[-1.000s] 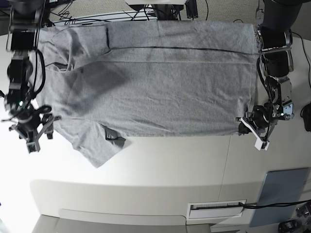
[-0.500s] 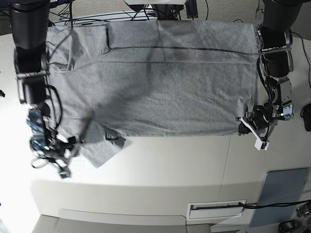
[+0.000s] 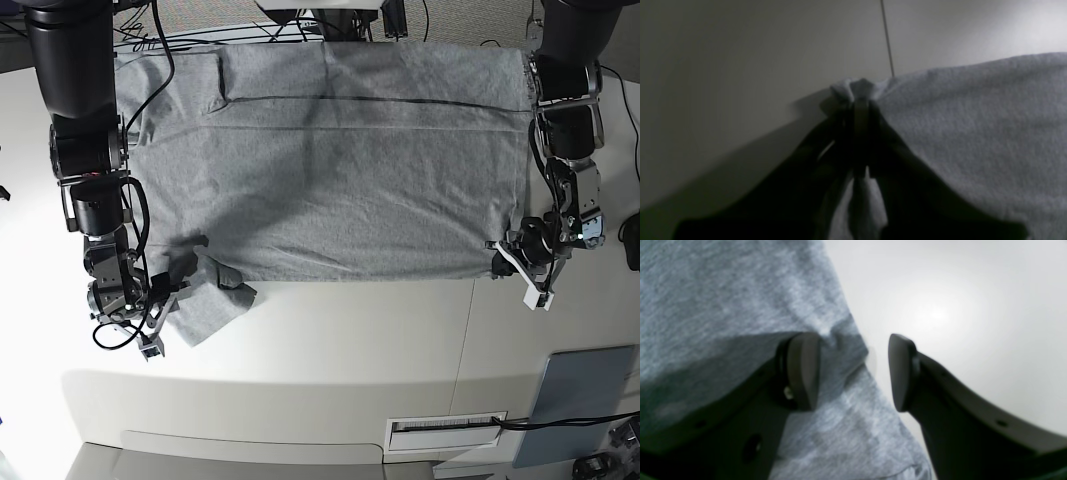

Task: Fold the T-shirt properly
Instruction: 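Move right gripper to the opposite side near the sleeve and grasp, then lift both grippers and fold that side over onto the first fold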

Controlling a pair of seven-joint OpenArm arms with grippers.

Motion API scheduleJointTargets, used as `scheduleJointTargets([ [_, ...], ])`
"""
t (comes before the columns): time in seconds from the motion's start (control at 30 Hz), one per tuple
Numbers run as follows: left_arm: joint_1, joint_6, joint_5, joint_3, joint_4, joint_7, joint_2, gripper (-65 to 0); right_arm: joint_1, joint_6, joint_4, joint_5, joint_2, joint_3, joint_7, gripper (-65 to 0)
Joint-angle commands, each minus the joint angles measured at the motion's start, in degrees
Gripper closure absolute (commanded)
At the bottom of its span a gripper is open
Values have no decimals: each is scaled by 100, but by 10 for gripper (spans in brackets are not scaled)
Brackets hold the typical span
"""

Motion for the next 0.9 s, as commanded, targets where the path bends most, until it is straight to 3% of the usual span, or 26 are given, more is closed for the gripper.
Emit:
scheduleJointTargets([
  [0.0, -87, 48, 111, -7, 35, 111, -79, 0, 216, -44, 63, -17, 39, 22, -4, -320],
  [0.23, -87, 46, 109, -7, 35, 111, -79, 0, 46, 140, 33, 470, 37, 22, -199, -300],
  [0.4, -87, 48, 109, -7, 35, 109, -79, 0, -83, 155, 33, 625, 37, 22, -219, -78],
  [0.5, -87, 46, 107, -7, 35, 39, -79, 0, -111, 48, 35, 573, 39, 22, 46, -5],
  [0.6, -90, 46, 107, -7, 48, -92, -94, 0, -111, -236, 155, 461, 39, 22, 155, 0],
  [0.77, -87, 46, 92, -11, 304, -83, -114, 0, -149, -295, 892, 297, 74, 22, -339, 0],
  [0.87, -61, 44, 79, -11, 492, 160, -111, 0, -404, -586, 1670, 297, 262, 22, -514, 0],
])
